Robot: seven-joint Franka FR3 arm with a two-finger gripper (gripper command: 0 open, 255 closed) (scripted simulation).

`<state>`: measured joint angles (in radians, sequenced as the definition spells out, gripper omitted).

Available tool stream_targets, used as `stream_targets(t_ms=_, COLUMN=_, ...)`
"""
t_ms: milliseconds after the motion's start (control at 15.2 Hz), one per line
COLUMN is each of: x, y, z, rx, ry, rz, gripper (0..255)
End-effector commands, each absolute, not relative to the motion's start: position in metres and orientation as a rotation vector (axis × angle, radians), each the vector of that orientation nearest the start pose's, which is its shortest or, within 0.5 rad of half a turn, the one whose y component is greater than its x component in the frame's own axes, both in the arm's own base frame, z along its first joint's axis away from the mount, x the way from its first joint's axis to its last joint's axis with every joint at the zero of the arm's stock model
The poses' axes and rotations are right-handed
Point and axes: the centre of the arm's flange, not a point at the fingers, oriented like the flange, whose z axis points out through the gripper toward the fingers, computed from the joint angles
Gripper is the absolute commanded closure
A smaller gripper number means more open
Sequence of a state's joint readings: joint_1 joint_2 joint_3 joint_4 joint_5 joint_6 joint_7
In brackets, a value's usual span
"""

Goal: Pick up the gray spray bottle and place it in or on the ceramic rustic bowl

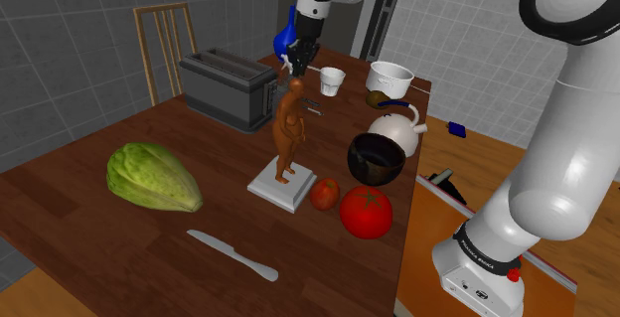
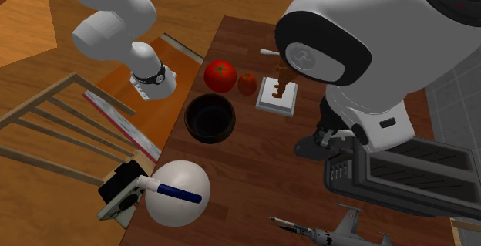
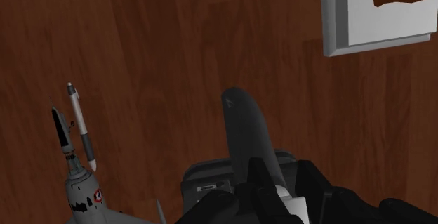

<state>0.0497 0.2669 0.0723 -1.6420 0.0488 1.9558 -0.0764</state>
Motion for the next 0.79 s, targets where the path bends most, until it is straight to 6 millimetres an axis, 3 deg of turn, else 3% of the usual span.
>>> stream_targets(t_ms=0, x=0.64, y=0.078, z=0.476, rx=-3.063, ry=-0.274, rz=-0.07, gripper=255)
stream_targets(t_ms=726, x=0.64, y=0.078, z=0.534, rx=-3.063, ry=-0.274, rz=-0.07, gripper=255)
